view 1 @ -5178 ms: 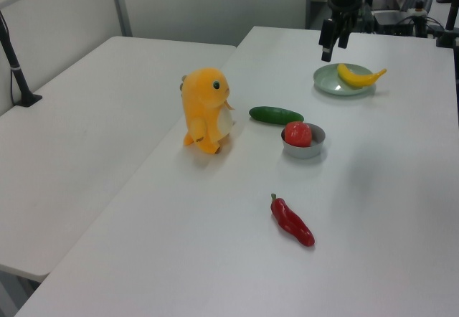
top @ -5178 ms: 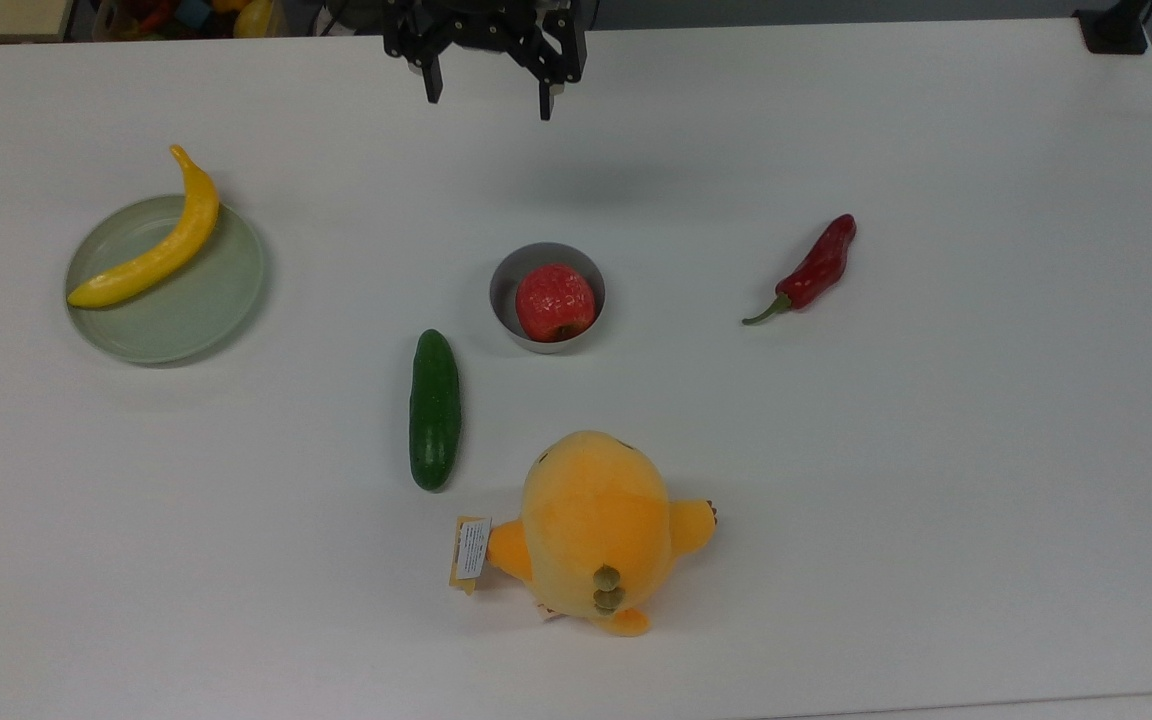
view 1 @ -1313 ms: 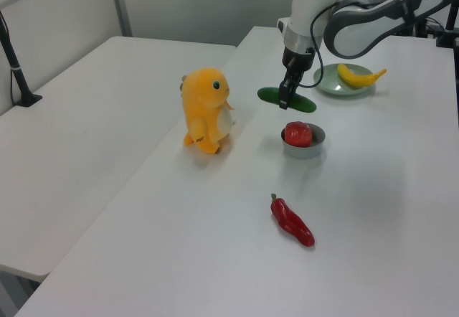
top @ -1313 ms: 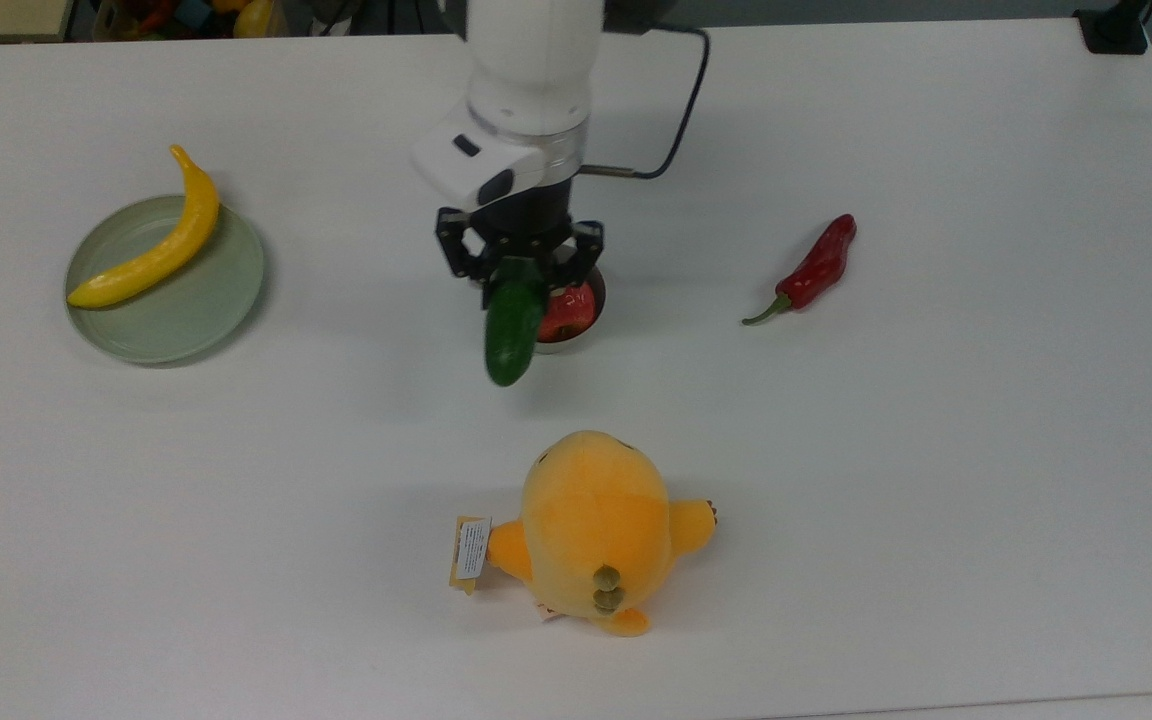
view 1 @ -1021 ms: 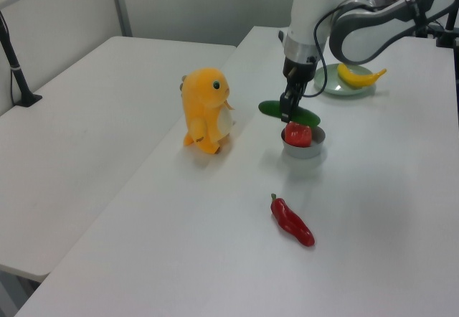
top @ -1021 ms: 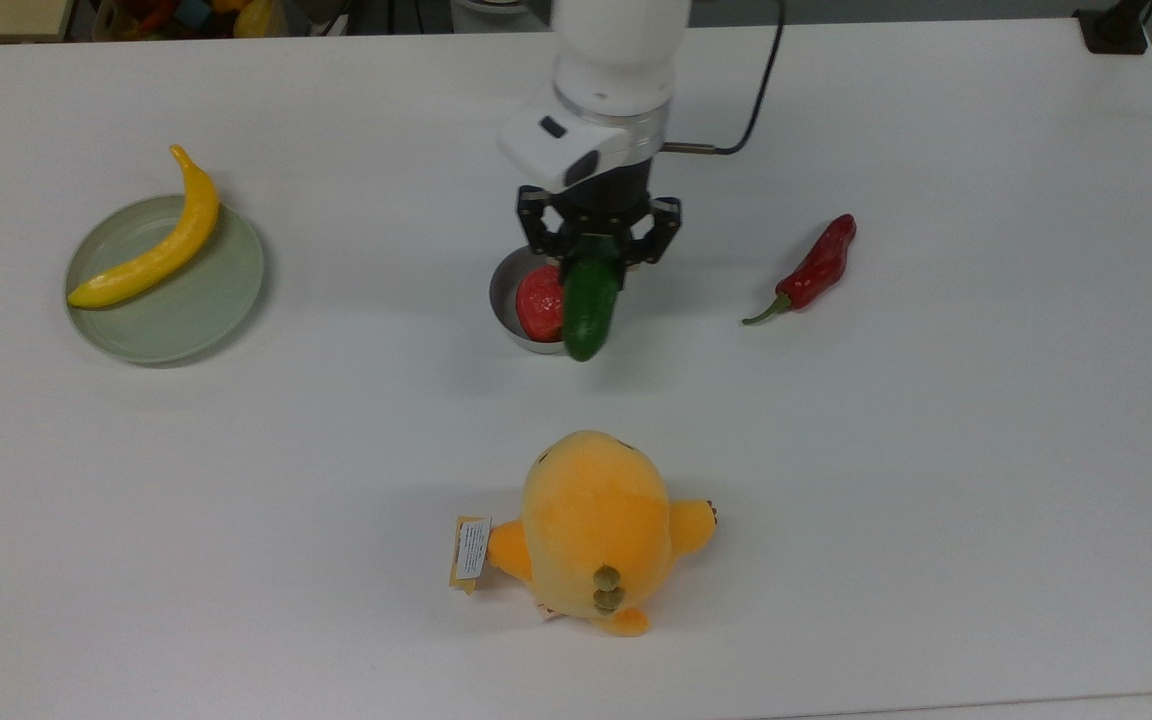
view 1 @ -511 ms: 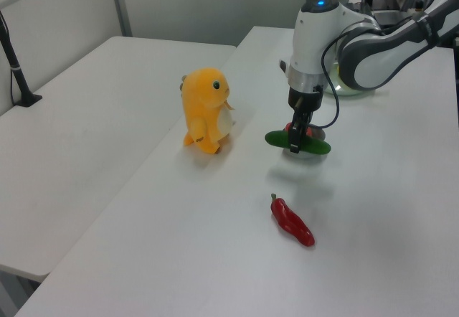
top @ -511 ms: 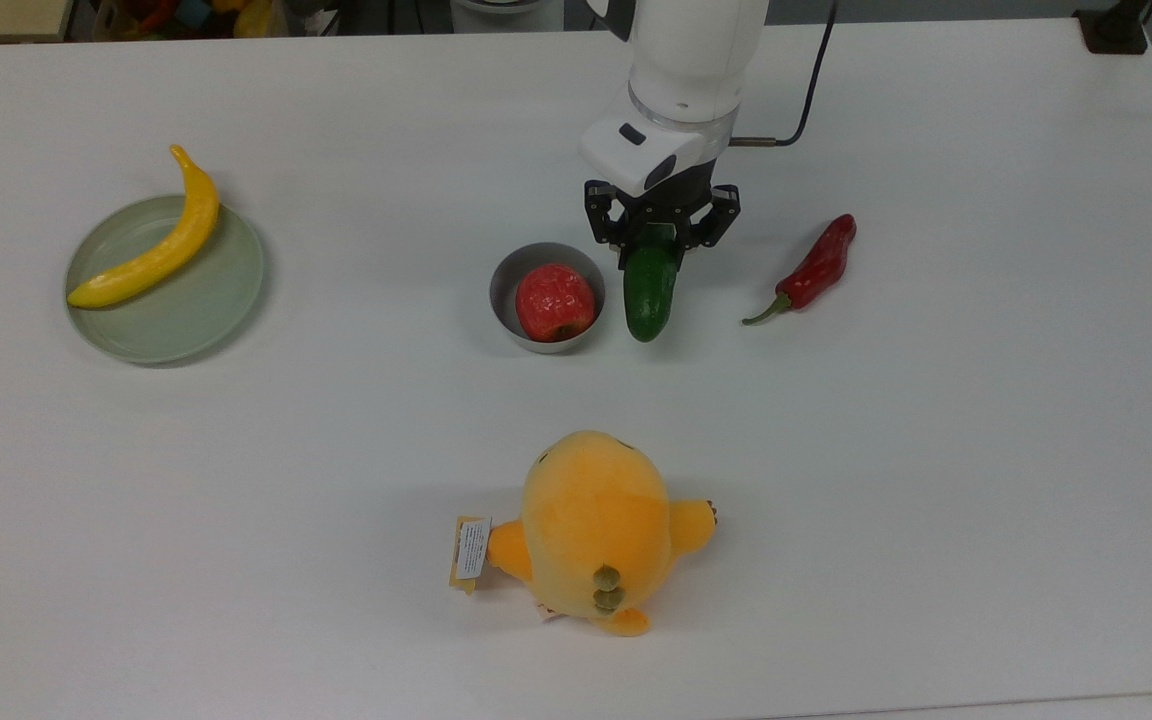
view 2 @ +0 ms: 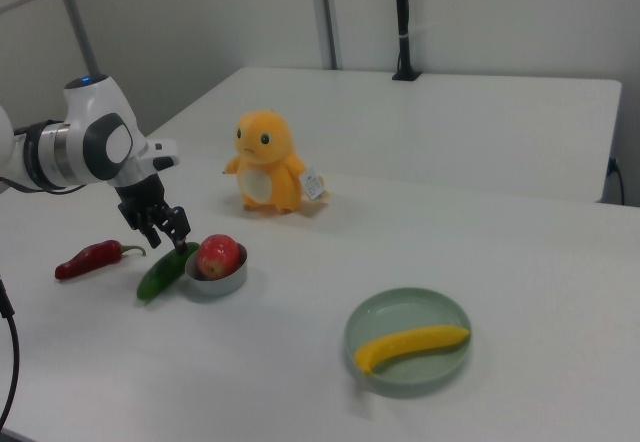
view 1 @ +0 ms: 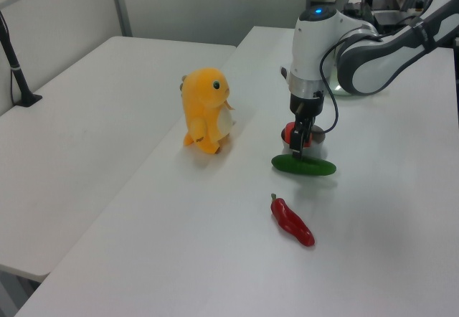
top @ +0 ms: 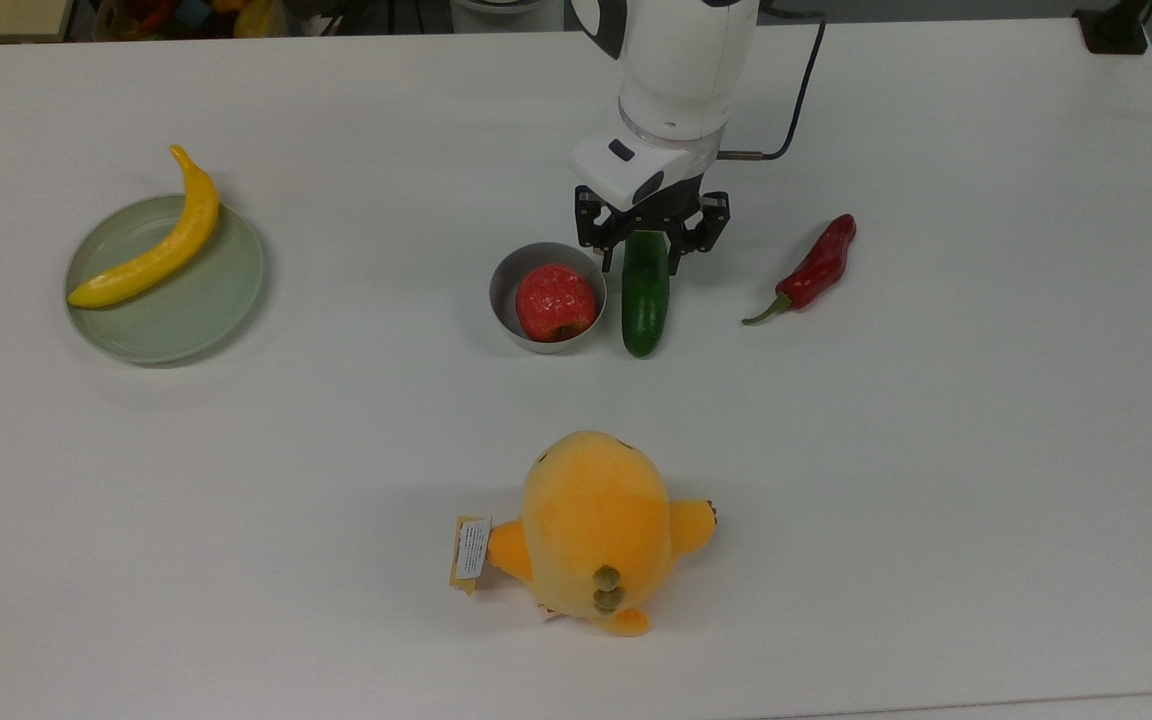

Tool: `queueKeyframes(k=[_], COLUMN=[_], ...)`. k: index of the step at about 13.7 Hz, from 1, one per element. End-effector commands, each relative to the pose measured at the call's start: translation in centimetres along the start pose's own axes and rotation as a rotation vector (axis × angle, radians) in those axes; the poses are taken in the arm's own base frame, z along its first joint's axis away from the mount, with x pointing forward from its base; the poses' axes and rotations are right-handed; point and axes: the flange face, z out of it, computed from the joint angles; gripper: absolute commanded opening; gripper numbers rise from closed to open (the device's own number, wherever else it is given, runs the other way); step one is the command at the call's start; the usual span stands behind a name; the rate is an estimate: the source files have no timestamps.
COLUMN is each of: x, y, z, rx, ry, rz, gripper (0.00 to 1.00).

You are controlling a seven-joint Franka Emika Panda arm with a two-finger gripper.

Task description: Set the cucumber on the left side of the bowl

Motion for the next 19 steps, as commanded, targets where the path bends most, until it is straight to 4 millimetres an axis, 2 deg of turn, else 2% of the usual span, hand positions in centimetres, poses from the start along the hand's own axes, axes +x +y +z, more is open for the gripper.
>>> queueKeyframes(k=[1,3,6,8,10,13,14,16,19], x=[0.1,0.1,0.0,-0.5,-0.7,-1.3,-1.4,-1.1,-1.2], y=[0.2,0.4,1.5,4.6,9.3,12.8,14.4,17.0,17.0], z=[-0.6,-1.3,-5.4,-9.8,-14.9,-18.5,-20.3,-22.2,-22.7], rx=[-0.005,-0.006,-0.029,-0.061,-0.06,-0.018,0.026,0.083,0.092], ry=[0.001,0.007,-0.006,-0.029,-0.023,-0.028,-0.041,-0.041,-0.034], rz=[0.006,0.011,0.019,-0.013,0.014,0.05,0.055,0.06,0.066], gripper=[0.81,1.0,1.0,1.0,1.0,1.0,1.0,1.0,1.0])
